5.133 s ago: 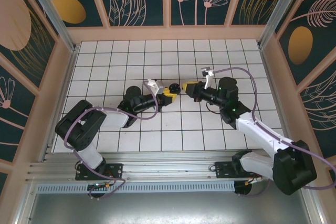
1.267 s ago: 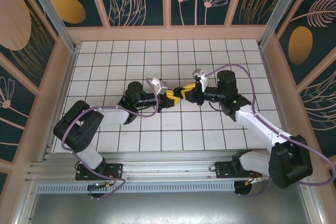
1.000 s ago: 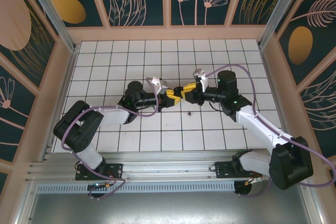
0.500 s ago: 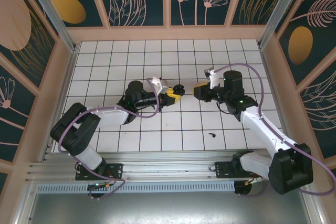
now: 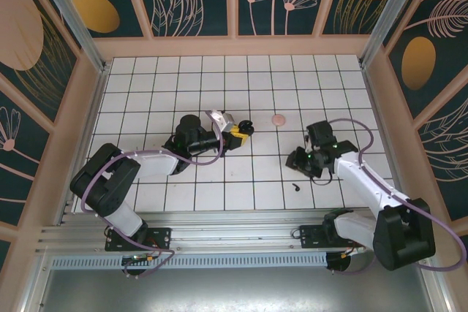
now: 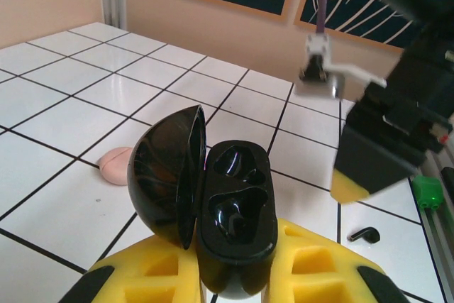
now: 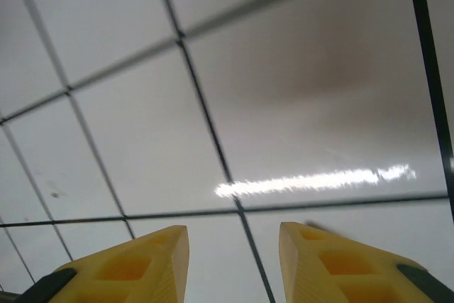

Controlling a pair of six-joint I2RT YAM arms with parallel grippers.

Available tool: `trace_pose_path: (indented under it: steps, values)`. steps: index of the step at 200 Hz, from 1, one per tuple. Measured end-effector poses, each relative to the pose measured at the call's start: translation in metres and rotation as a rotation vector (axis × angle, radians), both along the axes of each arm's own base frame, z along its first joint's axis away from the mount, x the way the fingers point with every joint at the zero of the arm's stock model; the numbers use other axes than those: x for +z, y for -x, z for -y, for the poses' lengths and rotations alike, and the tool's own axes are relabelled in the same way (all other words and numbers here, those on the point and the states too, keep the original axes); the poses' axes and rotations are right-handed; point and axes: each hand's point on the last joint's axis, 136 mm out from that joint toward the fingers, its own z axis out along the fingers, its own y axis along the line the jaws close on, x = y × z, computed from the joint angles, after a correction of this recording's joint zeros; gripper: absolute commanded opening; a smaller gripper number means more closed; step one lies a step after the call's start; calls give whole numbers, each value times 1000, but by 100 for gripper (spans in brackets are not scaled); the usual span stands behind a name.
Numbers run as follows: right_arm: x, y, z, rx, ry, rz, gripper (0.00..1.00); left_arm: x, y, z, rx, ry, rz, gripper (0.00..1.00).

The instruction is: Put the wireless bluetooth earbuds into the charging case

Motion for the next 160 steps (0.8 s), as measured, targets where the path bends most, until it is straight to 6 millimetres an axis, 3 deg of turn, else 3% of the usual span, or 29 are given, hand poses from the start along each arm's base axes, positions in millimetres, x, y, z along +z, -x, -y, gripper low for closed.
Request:
trace_pose_path:
  steps: [35,73,116,160]
  values:
    - [-35,39,-3,-40,-9,-158,38,0,0,0,0,0,0,13]
    - [-33,38,-17,-42,-56,-162,37,0,0,0,-1,0,-1,13]
    - [-31,36,-11,-64,-16,-165,39,-1,0,0,-1,-1,-2,13]
    - [-8,27,-7,-67,51,-132,39,-1,0,0,-1,-1,-2,13]
